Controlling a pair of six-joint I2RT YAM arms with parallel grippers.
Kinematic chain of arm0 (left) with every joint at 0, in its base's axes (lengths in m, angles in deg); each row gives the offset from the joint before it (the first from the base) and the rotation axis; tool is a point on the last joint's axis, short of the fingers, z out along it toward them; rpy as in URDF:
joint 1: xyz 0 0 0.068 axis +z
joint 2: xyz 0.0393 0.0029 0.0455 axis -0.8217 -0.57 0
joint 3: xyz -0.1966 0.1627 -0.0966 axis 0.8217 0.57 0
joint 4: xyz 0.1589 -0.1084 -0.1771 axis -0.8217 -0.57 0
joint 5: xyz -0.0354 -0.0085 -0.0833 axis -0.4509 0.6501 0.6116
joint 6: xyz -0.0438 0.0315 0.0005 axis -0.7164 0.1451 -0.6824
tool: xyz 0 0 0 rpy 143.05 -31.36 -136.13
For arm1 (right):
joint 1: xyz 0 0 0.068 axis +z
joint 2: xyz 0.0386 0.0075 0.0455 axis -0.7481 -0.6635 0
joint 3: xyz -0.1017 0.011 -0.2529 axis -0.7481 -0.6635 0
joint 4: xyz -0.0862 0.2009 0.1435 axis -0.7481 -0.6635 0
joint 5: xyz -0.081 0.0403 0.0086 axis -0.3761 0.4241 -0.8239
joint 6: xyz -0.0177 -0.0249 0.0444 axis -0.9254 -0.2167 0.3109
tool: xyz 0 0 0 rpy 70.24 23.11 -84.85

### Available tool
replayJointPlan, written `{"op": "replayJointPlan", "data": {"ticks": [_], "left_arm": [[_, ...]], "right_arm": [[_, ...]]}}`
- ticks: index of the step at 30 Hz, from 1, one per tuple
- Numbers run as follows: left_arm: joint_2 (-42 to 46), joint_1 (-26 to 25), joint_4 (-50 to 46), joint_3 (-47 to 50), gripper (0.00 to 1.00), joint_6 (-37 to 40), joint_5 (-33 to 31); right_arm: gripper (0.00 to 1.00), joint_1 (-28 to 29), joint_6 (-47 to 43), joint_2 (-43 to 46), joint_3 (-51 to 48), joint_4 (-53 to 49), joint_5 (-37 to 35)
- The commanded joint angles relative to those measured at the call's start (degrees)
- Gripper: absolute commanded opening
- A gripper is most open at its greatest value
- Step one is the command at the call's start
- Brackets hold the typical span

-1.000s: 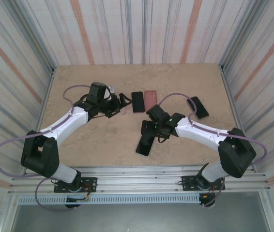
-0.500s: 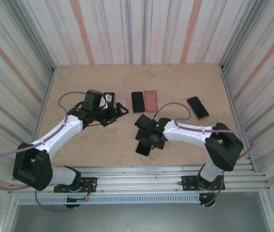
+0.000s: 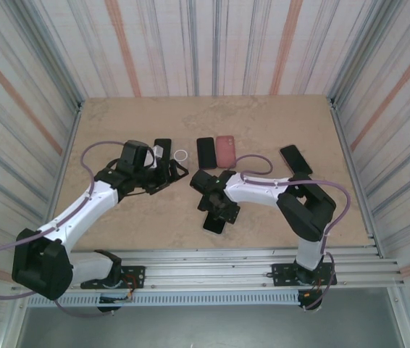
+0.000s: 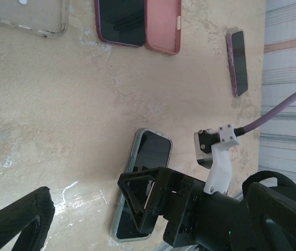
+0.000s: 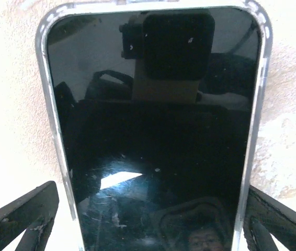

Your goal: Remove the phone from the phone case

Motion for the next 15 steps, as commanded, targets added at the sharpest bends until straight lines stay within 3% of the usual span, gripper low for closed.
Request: {"op": "replayJointPlan", "data": {"ticks": [1,7,15], "left_arm": [[1.2,0.63,-1.66,0.38,0.98,2.36,-1.25],[1.24,0.74,0.04,2.12,0.99,2.36,-1.15],[1.32,0.92,2.05,3.29,0.99,1.74,-0.52]], "right_arm": [[0.89,-0.14,0.97,-3.18,2.65,-4.47,1.64],[0.86,0.04,0.27,-6.53,2.3,-4.68,3.69],[0.64,-1.1,-0.81,-6.57,-0.85,-2.24,4.79]]}}
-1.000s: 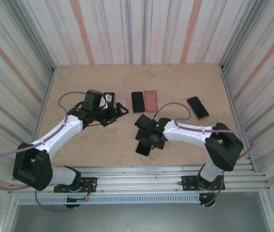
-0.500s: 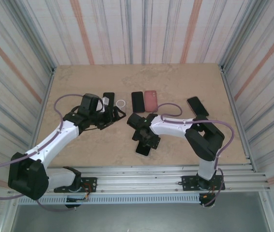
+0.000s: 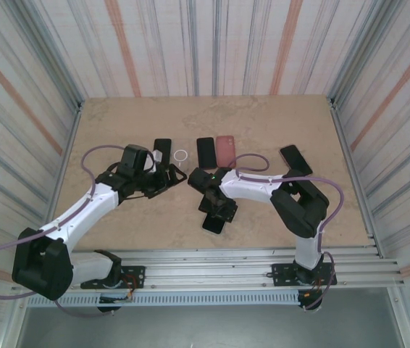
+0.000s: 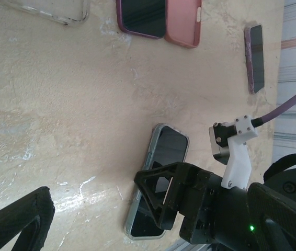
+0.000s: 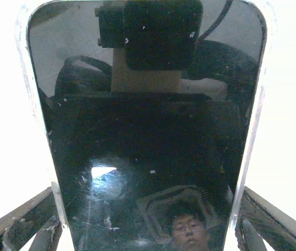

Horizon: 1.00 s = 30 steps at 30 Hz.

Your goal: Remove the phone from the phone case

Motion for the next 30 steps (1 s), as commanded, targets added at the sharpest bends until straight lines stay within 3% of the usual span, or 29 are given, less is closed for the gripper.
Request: {"op": "replayJointPlan", "data": {"ticks": [1,7,16,22,30], "left_arm": [[1.39,0.41,1.3,0.38,0.99,0.94,-0.01],[0.55,0.41,2.45,-0.49,0.98,0.85,-0.01],[-5.07,0.58,5.85,-7.23,0.95,0.59,3.85],[-9.92,-0.32,9.35,-12.92,0.91,-0.5,7.65],[-15.91,-3.65,8.63,-21.41,0.82,1.68,7.73]], "right_arm": [[0.62,-0.75,-0.61,-2.87,-4.31,2.14,2.83],[0.58,-2.34,-6.69,3.21,-5.2,4.56,0.57],[0.53,-5.25,-26.49,18.28,-14.58,22.08,-2.12],[0.48,-10.11,-38.74,25.54,-17.03,31.22,1.33],[0.47,-15.87,-47.08,30.49,-17.01,38.63,6.84]]}}
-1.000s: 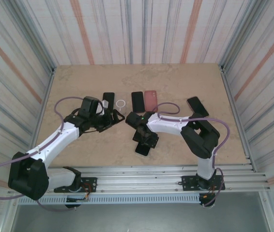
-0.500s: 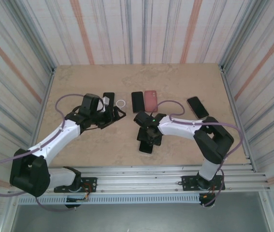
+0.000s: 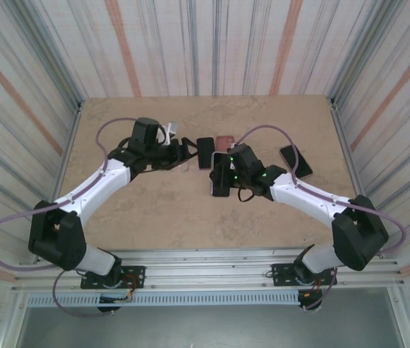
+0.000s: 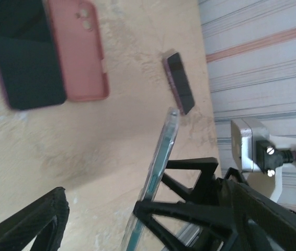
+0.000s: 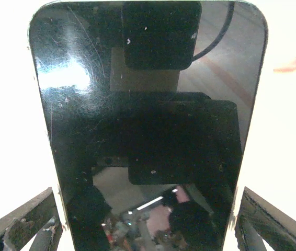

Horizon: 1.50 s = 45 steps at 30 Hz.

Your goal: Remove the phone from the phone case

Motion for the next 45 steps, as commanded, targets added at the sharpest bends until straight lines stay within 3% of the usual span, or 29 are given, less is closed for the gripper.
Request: {"op": "replayJointPlan", "data": {"ticks": [1,10,15,29,34,40,45], "left_arm": [[-2.56,-1.54,0.67,-4.32,0.8,2.11,0.82],[-9.96,-5.38,-0.49,-13.31,0.64,4.11,0.43],[-13.19,-6.52,-1.05,-17.14,0.49,4.62,1.04],[-16.37,-7.61,-1.64,-20.48,0.16,4.59,1.52],[-15.74,-6.48,1.21,-20.22,0.08,2.24,1.95],[-14.61,-4.28,5.78,-19.78,0.08,-1.43,2.57],[-13.55,-2.1,9.23,-19.79,0.09,-4.36,2.09]], "right_arm": [[0.47,-2.27,-7.4,3.52,0.33,6.66,3.43],[0.47,-5.71,-10.38,5.44,1.72,7.74,8.42],[0.46,-6.66,-11.24,5.87,2.46,7.22,10.33],[0.47,-8.51,-12.39,5.45,3.86,7.58,12.95],[0.57,-8.66,-12.65,5.03,4.31,7.03,12.96],[0.78,-8.72,-12.75,4.69,4.44,6.34,13.05],[0.85,-10.56,-10.48,6.38,3.33,7.56,13.53]]}}
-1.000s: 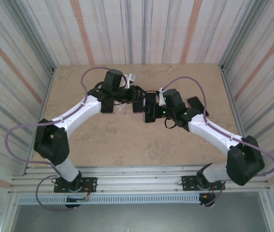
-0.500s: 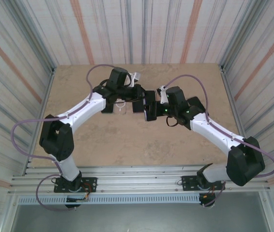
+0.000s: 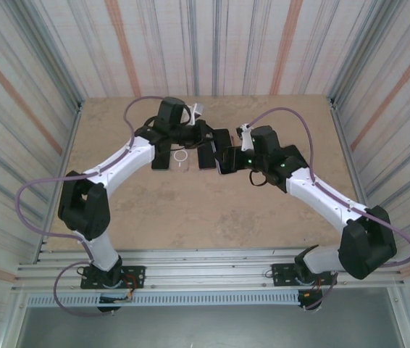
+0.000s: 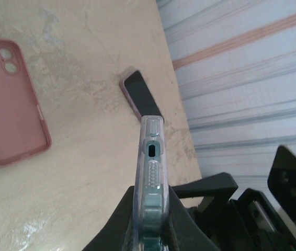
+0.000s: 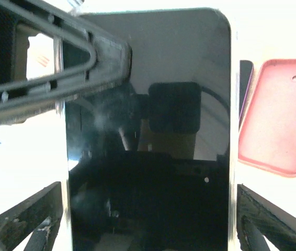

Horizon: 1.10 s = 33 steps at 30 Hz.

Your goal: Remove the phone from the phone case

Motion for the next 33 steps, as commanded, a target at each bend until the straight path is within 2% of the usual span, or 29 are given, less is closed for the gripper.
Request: {"op": "replayJointPlan", "data": {"ticks": [1,8,12,21,33], "left_arm": [[2.67,2.21,7.69,-0.71,0.09,-4.08,1.14],[3.61,4.78,12.98,0.37,0.09,-8.62,0.7],[3.92,5.92,19.04,2.15,0.09,-13.6,0.72],[4.45,7.17,25.91,3.94,0.1,-18.6,0.57],[4.63,7.74,31.11,4.6,0.09,-22.24,-0.25]], "right_arm": [[0.86,-1.78,2.32,2.61,0.21,2.46,2.03],[0.88,-5.97,10.69,4.86,-2.9,9.05,4.45],[0.87,-8.2,19.62,5.77,-6.63,17.9,4.92],[0.81,-8.51,32.78,3.53,-9.95,32.08,5.5],[0.72,-7.02,38.82,-0.31,-10.94,38.36,6.11]]}}
